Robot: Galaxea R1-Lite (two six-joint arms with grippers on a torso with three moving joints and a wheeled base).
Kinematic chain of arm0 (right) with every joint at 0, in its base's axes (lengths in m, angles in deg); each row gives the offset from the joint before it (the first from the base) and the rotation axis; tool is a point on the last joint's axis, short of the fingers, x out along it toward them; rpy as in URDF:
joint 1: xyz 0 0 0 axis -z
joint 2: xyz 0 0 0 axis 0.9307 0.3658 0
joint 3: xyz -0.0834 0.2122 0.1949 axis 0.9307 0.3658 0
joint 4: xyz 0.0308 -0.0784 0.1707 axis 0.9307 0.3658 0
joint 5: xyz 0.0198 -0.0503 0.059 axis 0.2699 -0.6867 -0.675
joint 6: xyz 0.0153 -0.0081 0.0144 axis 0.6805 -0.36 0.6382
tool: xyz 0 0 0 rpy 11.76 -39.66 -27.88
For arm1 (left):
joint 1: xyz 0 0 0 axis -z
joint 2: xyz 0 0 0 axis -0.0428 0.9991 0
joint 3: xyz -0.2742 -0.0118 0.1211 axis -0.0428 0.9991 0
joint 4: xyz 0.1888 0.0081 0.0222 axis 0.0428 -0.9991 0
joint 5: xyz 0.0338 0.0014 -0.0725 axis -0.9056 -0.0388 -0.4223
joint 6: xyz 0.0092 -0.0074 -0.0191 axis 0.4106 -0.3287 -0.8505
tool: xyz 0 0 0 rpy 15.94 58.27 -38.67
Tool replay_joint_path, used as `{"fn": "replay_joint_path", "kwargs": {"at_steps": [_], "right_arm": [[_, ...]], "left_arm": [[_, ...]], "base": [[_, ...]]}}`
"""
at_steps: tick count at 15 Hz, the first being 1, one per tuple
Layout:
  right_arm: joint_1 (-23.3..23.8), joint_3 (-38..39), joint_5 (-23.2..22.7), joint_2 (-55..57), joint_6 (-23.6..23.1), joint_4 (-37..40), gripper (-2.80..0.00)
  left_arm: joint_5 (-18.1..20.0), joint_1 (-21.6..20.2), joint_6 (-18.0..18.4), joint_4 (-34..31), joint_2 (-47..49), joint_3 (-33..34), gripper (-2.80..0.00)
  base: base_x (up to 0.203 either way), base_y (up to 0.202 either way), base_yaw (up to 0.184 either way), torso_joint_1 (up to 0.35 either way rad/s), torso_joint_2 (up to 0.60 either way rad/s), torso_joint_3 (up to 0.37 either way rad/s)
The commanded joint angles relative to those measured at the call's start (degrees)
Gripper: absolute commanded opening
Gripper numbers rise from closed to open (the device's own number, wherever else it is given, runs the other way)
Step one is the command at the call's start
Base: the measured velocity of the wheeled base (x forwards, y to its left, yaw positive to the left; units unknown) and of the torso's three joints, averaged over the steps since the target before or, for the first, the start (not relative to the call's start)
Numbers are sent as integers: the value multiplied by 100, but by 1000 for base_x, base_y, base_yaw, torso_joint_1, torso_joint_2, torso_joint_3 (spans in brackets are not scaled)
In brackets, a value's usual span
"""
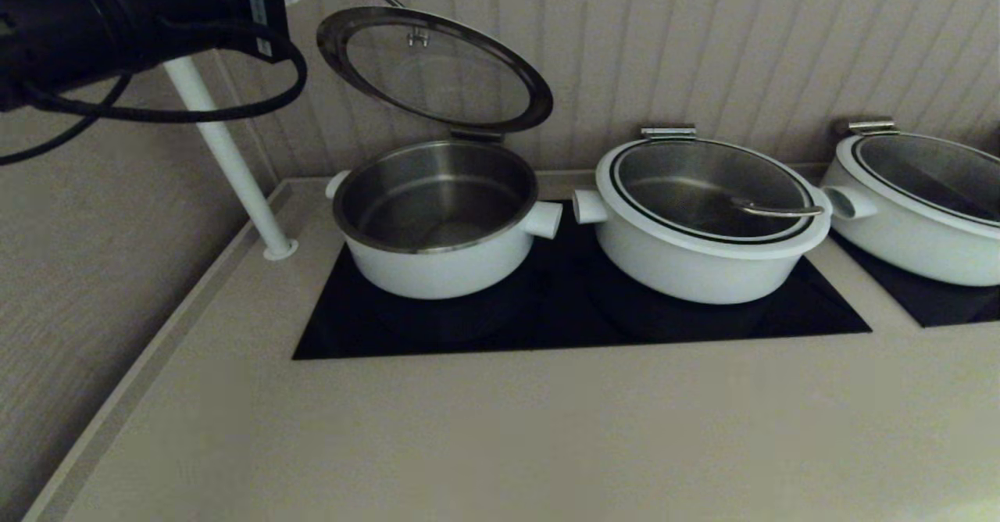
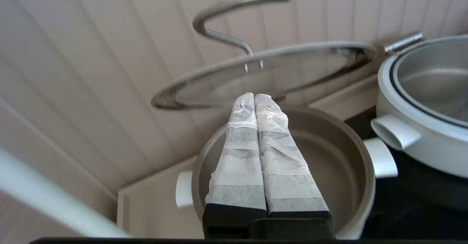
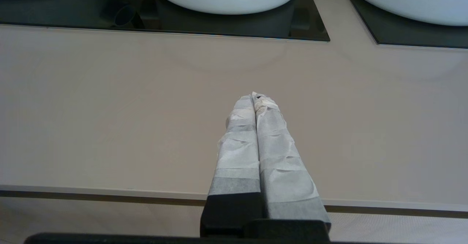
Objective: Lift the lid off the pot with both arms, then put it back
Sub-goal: Close the pot lid
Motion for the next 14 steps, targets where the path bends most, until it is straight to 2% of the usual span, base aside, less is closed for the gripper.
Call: {"fn": "replay_joint_path", "kwargs": {"at_steps": [1, 4, 6, 8, 10, 12, 14], "right_arm": [[-1, 0, -3, -2, -3, -1, -280], [-1, 0, -3, -2, -3, -1, -280], [-1, 0, -3, -2, -3, -1, -280], [-1, 0, -3, -2, -3, -1, -280], [-2, 0, -3, -2, -3, -1, -280], [-1, 0, -3, -2, -3, -1, -280], [-1, 0, -3, -2, -3, -1, -280]], "left_arm": [[156, -47, 7, 7, 253, -350, -280], [354, -87, 14, 0, 611, -886, -280], [691, -96, 50, -4, 803, -1135, -280], [795, -120, 104, -14, 993, -1409, -280], [880, -226, 271, -18, 1174, -1557, -280], [1131, -297, 406, 5, 1290, -1584, -280], [1164, -323, 462, 17, 1378, -1616, -280]], "base": [[0, 0, 0, 0, 0, 0], [0, 0, 0, 0, 0, 0], [0, 0, 0, 0, 0, 0], [0, 0, 0, 0, 0, 0], [0, 0, 0, 0, 0, 0], [0, 0, 0, 0, 0, 0], [0, 0, 0, 0, 0, 0]]}}
